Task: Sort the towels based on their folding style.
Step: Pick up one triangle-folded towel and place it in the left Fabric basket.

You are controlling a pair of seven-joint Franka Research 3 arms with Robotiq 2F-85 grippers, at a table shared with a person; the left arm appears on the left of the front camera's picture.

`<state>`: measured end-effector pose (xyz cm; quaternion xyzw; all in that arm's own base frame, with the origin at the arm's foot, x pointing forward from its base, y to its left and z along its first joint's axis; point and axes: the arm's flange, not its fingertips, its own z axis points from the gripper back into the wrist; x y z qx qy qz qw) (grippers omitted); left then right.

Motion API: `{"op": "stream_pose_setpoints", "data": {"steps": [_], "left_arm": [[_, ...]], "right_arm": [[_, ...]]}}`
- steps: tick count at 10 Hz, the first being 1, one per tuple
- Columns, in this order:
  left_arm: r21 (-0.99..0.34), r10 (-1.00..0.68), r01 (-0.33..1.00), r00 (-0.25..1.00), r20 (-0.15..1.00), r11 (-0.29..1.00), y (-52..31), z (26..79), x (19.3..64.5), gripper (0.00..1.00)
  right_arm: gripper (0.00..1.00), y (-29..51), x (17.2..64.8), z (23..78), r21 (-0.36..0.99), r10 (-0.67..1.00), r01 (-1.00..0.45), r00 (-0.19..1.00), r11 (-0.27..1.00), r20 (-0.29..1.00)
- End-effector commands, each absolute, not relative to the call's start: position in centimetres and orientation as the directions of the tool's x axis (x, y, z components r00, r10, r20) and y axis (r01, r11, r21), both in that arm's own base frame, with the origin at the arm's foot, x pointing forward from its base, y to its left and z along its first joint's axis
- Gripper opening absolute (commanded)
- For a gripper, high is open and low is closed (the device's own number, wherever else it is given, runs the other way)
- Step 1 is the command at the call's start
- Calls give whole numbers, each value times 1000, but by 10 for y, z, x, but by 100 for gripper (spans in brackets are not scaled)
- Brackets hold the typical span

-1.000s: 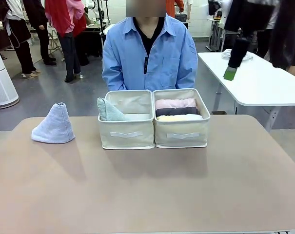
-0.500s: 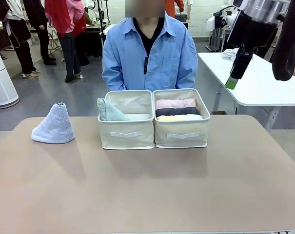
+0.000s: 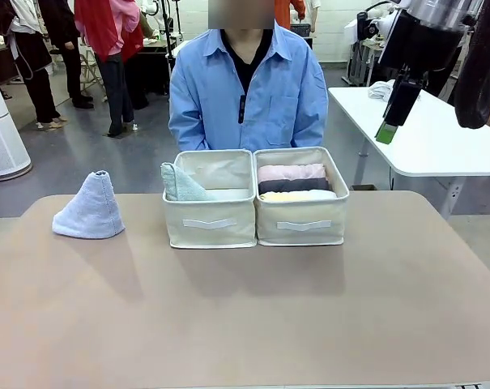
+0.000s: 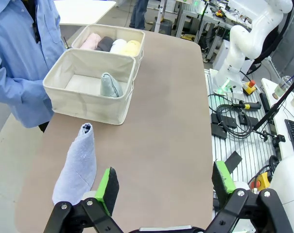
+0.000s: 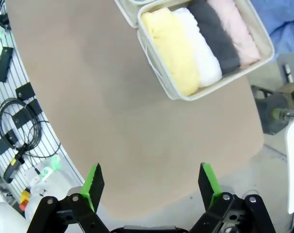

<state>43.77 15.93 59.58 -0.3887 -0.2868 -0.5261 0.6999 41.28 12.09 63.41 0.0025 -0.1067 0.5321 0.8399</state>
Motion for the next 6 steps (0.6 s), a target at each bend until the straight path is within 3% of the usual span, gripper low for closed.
{"op": "stream_pose_setpoints", "data": {"steps": [1, 2, 3, 4, 5, 6], "left_arm": [[-236, -510, 960, 280, 813, 150, 157, 598, 437, 100], [-236, -510, 960, 280, 813, 150, 157, 598, 437, 100], [-236, -510, 960, 280, 813, 150, 157, 598, 437, 100], [-236, -510, 960, 280, 813, 150, 157, 598, 437, 100], [-236, -510, 960, 280, 813, 150, 157, 598, 437, 100], [-236, -510, 960, 280, 813, 150, 157, 598, 437, 100]], "right_arm": [[100, 121, 413, 634, -109, 893, -894, 411, 434, 182], [100, 91, 410, 648, -1, 931, -978, 199, 209, 308], [100, 49, 413, 656, 0, 885, -996, 76, 85, 459], [100, -2, 422, 658, -6, 797, -997, 54, 71, 602], [100, -42, 423, 656, -24, 744, -1000, -4, 16, 668], [100, -79, 423, 653, -29, 679, -998, 11, 48, 734]]}}
